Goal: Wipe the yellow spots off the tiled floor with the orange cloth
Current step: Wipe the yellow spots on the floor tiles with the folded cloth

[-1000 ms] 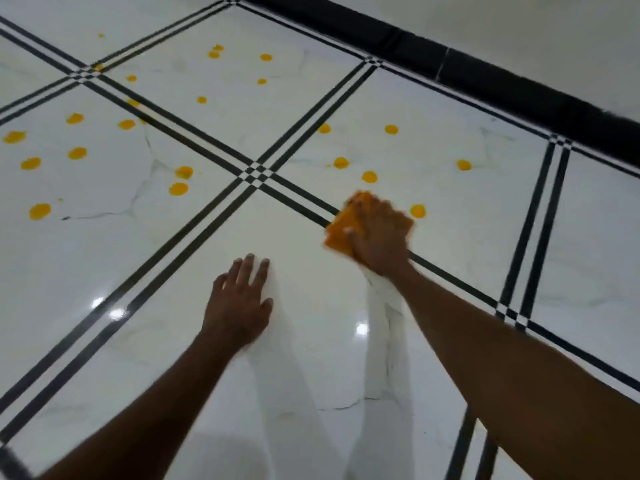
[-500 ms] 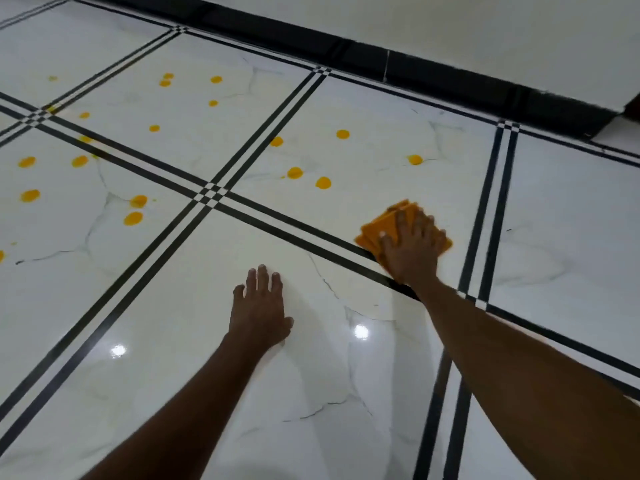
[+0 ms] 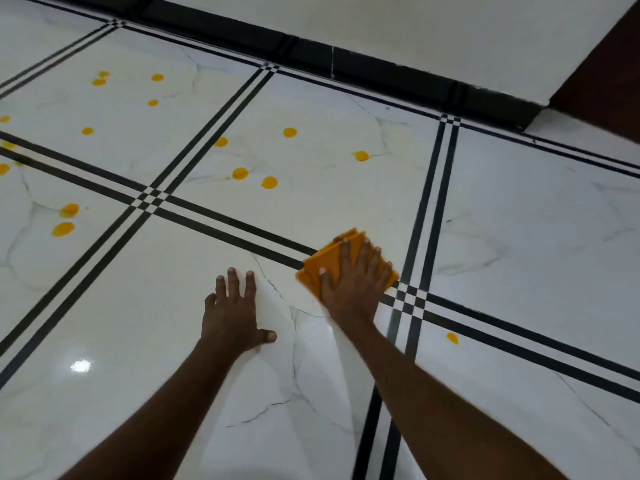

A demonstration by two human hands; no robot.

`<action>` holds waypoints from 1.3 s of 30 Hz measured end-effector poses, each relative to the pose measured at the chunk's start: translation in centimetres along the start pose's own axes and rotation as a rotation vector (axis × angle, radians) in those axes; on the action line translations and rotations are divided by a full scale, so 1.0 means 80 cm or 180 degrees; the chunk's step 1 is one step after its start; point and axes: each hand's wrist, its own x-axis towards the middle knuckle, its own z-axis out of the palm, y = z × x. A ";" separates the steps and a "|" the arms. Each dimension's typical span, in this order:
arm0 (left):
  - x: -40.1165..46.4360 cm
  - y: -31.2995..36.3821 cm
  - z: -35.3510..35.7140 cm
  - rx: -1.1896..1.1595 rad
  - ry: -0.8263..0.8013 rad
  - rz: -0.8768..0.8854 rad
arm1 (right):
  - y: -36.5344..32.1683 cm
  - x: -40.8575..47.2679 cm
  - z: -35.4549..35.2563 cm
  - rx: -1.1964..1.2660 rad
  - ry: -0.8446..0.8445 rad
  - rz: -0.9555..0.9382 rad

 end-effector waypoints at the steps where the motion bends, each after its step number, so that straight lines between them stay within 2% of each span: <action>1: -0.002 0.007 -0.004 -0.0002 0.0002 0.0008 | 0.001 -0.015 -0.002 0.0040 -0.0130 -0.0207; 3: -0.007 0.018 -0.009 -0.0013 0.0069 0.0198 | 0.009 -0.020 -0.005 0.0067 -0.0290 -0.0810; 5: -0.011 0.030 -0.009 -0.0094 0.0178 0.0485 | 0.041 -0.005 -0.014 -0.0037 -0.0429 -0.0996; 8: -0.011 0.043 -0.009 -0.0188 0.0132 0.0604 | 0.129 -0.016 -0.032 -0.0240 -0.0175 -0.0308; 10: -0.008 0.048 -0.008 -0.0157 0.0021 0.0591 | 0.181 -0.067 -0.050 -0.0211 0.0002 0.0198; 13: -0.003 0.063 -0.005 -0.0076 0.0026 0.0558 | 0.175 -0.131 -0.049 -0.0145 0.0071 0.0995; 14: -0.002 0.068 -0.004 -0.0069 0.0029 0.0538 | 0.156 -0.130 -0.041 -0.0091 0.0056 0.1007; 16: -0.003 0.077 -0.003 -0.0028 -0.0025 0.0534 | 0.130 -0.098 -0.032 -0.0104 -0.0144 0.0435; 18: -0.004 0.075 -0.002 0.0012 -0.0044 0.0550 | 0.154 -0.060 -0.033 -0.0226 -0.0233 0.0016; 19: -0.004 0.073 -0.007 0.0085 -0.0032 0.0564 | 0.177 -0.053 -0.040 -0.0212 -0.0115 0.0132; 21: -0.002 0.067 -0.009 0.0093 -0.0155 0.0570 | 0.206 -0.085 -0.049 -0.0241 0.0138 0.0726; 23: -0.003 0.074 -0.018 0.0097 -0.0260 0.0536 | 0.186 -0.128 -0.057 -0.0188 0.0114 0.1153; 24: -0.005 0.079 -0.023 0.0078 -0.0314 0.0518 | 0.162 -0.134 -0.056 -0.0130 -0.0038 0.1056; 27: -0.007 0.074 -0.031 0.0059 -0.0360 0.0554 | 0.094 -0.083 -0.036 0.0029 -0.0349 -0.0133; 29: -0.006 0.055 -0.034 0.0082 -0.0299 0.0499 | 0.076 -0.037 -0.026 0.0051 -0.0408 -0.0511; 31: -0.005 0.030 -0.043 0.0120 -0.0352 0.0345 | 0.075 -0.034 -0.029 0.0078 -0.0420 -0.0320; 36: -0.017 0.001 -0.071 0.0139 -0.0712 0.0059 | 0.054 -0.117 -0.047 0.0199 -0.0438 0.0165; 39: -0.005 -0.007 -0.080 -0.0048 -0.0679 0.0130 | 0.028 -0.070 -0.034 0.0077 -0.0570 0.0108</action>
